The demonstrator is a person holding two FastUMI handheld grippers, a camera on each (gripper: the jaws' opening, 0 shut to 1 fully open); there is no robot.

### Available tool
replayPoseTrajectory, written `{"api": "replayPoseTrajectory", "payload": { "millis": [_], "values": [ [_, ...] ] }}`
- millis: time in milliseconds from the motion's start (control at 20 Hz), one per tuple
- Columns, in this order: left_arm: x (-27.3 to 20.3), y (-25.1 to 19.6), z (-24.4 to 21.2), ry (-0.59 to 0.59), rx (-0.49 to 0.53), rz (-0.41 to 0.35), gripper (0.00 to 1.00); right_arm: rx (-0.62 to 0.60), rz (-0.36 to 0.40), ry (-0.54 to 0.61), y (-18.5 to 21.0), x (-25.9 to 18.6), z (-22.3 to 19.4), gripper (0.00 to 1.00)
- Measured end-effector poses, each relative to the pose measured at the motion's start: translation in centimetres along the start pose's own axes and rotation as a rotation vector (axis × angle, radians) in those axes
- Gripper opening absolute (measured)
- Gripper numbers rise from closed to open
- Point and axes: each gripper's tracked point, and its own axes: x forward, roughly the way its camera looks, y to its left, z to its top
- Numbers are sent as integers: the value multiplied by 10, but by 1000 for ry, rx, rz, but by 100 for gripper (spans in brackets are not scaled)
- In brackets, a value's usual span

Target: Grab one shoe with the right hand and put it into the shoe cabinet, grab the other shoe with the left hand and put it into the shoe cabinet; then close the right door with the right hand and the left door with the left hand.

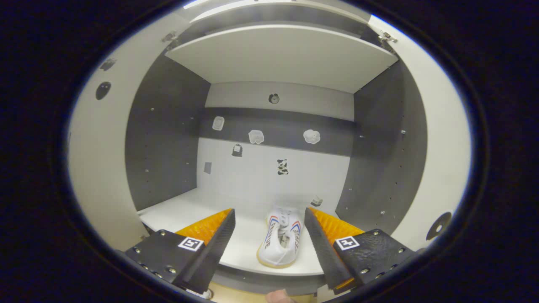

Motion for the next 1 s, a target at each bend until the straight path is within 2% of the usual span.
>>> {"api": "replayPoseTrajectory", "payload": {
  "millis": [150, 250, 350, 450, 550, 700, 750, 850, 1000],
  "values": [
    [-11, -8, -7, 6, 24, 12, 88, 44, -23, -86, -3, -57, 6, 98],
    [-18, -19, -16, 19, 53, 7, 88, 15, -38, -146, -5, -97, 1, 98],
    [-28, -24, -28, 39, 60, 28, 88, -23, -95, -138, -13, -137, -24, 98],
    [-36, -28, -45, 58, 72, 18, 88, 0, -135, -108, -15, -174, -47, 98],
    [-43, -31, -62, 86, 42, -4, 88, 5, -157, -77, -13, -208, -67, 98],
    [-47, -28, -78, 118, -3, -19, 88, -32, -275, -109, -29, -256, -74, 98],
    [-46, -25, -82, 117, -13, -16, 88, -17, -293, -118, -29, -271, -76, 98],
    [-45, -27, -102, 149, -51, -33, 88, 22, -293, -141, -24, -299, -78, 99],
    [-38, -17, -153, 264, -74, -8, 88, 15, -286, -181, -18, -329, -73, 98]
  ]
}}
